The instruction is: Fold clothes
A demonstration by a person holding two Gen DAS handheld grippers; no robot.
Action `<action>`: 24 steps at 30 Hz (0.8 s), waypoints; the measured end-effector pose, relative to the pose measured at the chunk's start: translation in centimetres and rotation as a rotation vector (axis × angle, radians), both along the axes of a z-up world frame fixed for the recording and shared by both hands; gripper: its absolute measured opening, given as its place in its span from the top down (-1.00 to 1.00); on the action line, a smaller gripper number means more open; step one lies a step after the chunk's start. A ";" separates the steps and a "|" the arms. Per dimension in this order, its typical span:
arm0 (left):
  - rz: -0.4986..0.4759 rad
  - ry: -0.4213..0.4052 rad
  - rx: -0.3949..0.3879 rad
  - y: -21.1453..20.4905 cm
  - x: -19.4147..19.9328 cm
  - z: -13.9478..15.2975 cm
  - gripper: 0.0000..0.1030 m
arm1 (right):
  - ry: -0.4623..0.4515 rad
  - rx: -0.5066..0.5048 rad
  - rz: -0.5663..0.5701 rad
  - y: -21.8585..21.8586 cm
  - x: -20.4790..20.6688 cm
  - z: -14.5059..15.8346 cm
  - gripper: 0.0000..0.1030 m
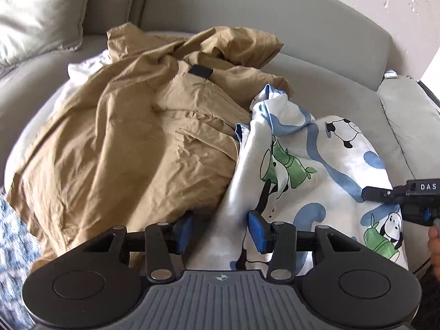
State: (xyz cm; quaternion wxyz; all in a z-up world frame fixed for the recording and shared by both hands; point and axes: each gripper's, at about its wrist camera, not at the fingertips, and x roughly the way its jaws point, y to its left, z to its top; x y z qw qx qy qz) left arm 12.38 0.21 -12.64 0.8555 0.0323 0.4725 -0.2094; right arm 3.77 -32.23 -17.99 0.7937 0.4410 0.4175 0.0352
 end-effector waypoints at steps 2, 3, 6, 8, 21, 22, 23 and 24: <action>-0.019 0.024 0.010 0.1 0.5 -0.4 0.13 | 0.002 0.001 0.001 0.0 0.1 -0.1 0.82; -0.027 0.038 0.016 -0.1 0.9 -0.8 0.13 | 0.003 0.002 0.001 0.0 0.1 -0.1 0.82; -0.040 0.077 -0.006 -0.2 2.1 -1.5 0.09 | 0.005 0.001 0.000 0.0 0.2 -0.1 0.82; -0.045 0.093 -0.029 -0.3 2.5 -1.7 0.07 | 0.004 0.003 -0.001 0.0 0.1 -0.1 0.82; -0.038 0.303 -0.416 3.1 5.0 -2.9 -0.07 | 0.010 0.104 -0.041 -1.2 -0.4 -1.8 0.81; -0.044 0.317 -0.441 2.9 5.1 -3.0 -0.07 | 0.010 0.117 -0.045 -1.3 -0.4 -1.9 0.81; -0.047 0.317 -0.437 2.4 5.2 -3.1 -0.06 | 0.009 0.129 -0.049 -1.4 -0.4 -2.1 0.81; -0.050 0.318 -0.432 2.0 5.3 -3.2 -0.06 | 0.008 0.135 -0.051 -1.4 -0.5 -2.2 0.81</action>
